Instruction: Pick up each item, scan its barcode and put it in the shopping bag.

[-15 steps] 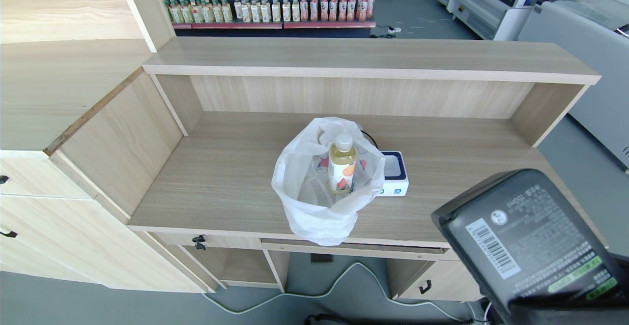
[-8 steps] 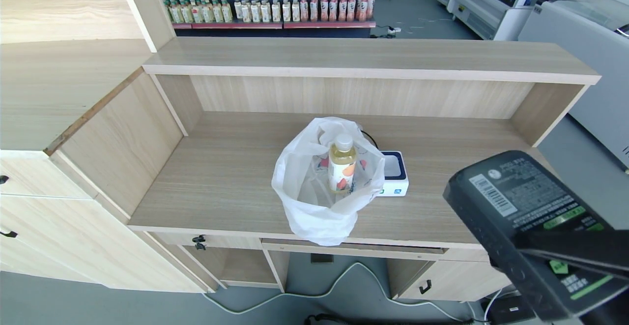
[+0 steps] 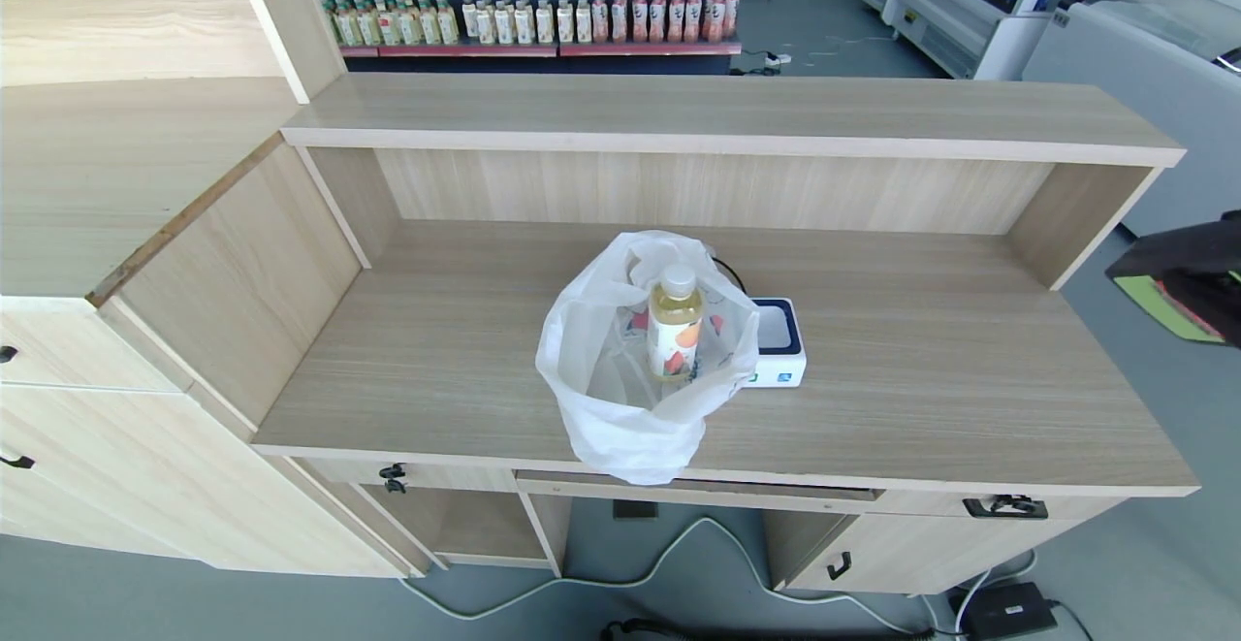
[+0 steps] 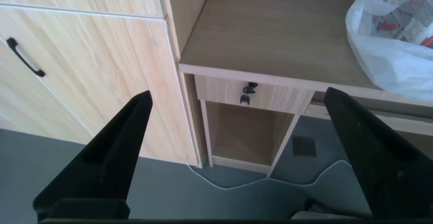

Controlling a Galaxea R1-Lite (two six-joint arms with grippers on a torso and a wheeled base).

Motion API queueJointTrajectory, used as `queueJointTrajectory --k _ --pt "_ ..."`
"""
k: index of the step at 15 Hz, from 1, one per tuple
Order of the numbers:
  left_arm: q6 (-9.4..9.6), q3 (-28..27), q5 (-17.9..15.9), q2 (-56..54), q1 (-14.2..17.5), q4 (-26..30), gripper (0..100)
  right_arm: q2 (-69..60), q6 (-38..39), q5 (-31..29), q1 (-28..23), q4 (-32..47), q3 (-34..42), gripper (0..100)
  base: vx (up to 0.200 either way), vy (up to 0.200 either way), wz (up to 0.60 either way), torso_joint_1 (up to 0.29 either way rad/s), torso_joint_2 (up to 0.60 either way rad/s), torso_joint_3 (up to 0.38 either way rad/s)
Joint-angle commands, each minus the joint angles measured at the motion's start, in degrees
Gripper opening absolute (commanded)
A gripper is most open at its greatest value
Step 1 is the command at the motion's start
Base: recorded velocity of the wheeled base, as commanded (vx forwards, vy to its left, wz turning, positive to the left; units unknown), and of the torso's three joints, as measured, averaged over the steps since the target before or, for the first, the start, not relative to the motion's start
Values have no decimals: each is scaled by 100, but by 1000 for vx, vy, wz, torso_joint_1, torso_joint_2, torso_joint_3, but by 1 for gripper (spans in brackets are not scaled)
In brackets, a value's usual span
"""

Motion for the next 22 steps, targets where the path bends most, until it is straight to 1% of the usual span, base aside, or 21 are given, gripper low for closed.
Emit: queueJointTrajectory --k 1,2,4,5,6,8,9,10,11,12,13,14,15,16,17,18,19,20,22 --pt "-4 1 5 -2 0 -4 100 111 673 -69 -673 -42 79 0 0 0 0 0 0 0" --pt "-4 1 5 -2 0 -4 100 173 1007 -86 -805 -42 79 0 0 0 0 0 0 0" --pt "-4 1 5 -2 0 -4 100 252 1147 -113 -1112 -42 70 0 0 0 0 0 0 0" --pt "-4 1 5 -2 0 -4 100 261 1288 -34 -1183 -42 61 0 0 0 0 0 0 0" --pt "-4 1 5 -2 0 -4 100 261 1587 63 -1174 -42 0 0 0 0 600 2 2 -2" --pt "-4 1 5 -2 0 -4 100 410 1771 -7 -1200 -42 -202 0 0 0 600 2 2 2" --pt "-4 1 5 -2 0 -4 100 586 2079 -297 -1209 -16 -440 0 0 0 600 2 -2 7" --pt "-4 1 5 -2 0 -4 100 823 2457 -737 -1209 99 -765 0 0 0 600 7 -2 7" --pt "-4 1 5 -2 0 -4 100 1140 2729 -1036 -1218 406 -1169 0 0 0 600 2 2 -2" --pt "-4 1 5 -2 0 -4 100 1509 3002 -1264 -1332 802 -1635 0 0 0 600 7 -2 -2" --pt "-4 1 5 -2 0 -4 100 1896 3529 -1229 -1402 1109 -2057 0 0 0 0 0 0 0" --pt "-4 1 5 -2 0 -4 100 2098 3889 -1203 -1411 1206 -2189 0 0 0 0 0 0 0" --pt "-4 1 5 -2 0 -4 100 2739 4979 -992 -1429 1250 -2461 0 0 0 0 0 0 0" --pt "-4 1 5 -2 0 -4 100 3126 5788 -570 -1543 1232 -2628 0 0 0 0 0 0 0" --pt "-4 1 5 -2 0 -4 100 3399 6447 -280 -1622 1241 -2734 0 0 0 0 0 0 0" --pt "-4 1 5 -2 0 -4 100 3715 6649 -262 -1631 1276 -2751 0 0 0 0 0 0 0" --pt "-4 1 5 -2 0 -4 100 3882 6667 -253 -1648 1276 -2716 0 0 0 0 0 0 0" --pt "-4 1 5 -2 0 -4 100 4119 6658 -113 -1745 1215 -2487 0 0 0 0 0 0 0" --pt "-4 1 5 -2 0 -4 100 4330 6596 546 -1939 951 -2180 0 0 0 0 0 0 0"
